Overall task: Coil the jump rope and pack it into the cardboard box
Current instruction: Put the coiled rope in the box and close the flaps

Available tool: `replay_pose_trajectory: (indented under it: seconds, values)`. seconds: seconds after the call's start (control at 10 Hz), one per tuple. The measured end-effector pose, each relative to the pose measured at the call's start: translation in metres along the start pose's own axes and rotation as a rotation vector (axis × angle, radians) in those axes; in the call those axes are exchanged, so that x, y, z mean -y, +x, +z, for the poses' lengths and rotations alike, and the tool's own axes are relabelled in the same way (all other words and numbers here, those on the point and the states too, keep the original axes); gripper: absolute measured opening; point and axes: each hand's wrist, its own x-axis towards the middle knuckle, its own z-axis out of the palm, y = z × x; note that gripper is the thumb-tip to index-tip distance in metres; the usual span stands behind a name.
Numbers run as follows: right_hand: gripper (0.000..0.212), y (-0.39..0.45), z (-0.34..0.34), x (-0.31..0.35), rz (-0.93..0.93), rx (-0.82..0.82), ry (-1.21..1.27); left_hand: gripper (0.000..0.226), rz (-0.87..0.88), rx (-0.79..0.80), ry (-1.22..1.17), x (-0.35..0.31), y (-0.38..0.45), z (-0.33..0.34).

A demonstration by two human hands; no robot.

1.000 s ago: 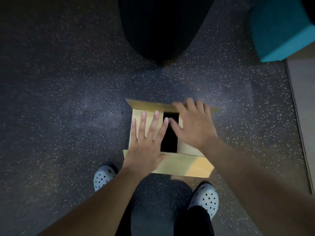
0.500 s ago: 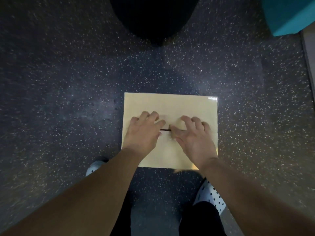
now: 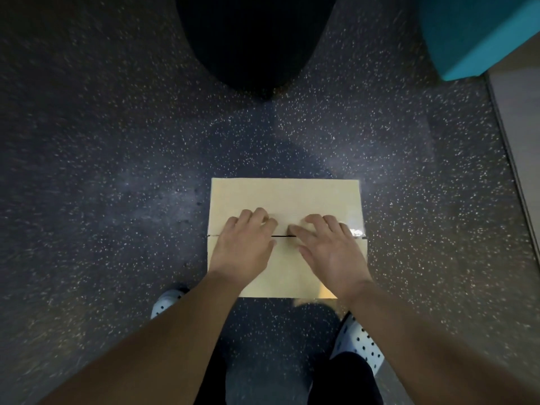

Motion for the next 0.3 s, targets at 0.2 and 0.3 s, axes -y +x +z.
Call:
replay_pose_trajectory:
  seconds: [0.2, 0.3]
  values:
    - [0.037, -0.002, -0.031, 0.012, 0.043, -0.07, 0.061, 0.034, 0.008, 0.004, -0.055, -0.001, -0.003, -0.028]
    - [0.038, -0.006, -0.05, 0.017, 0.069, -0.141, 0.064, 0.034, 0.002, -0.026, -0.073, -0.002, -0.009, -0.048]
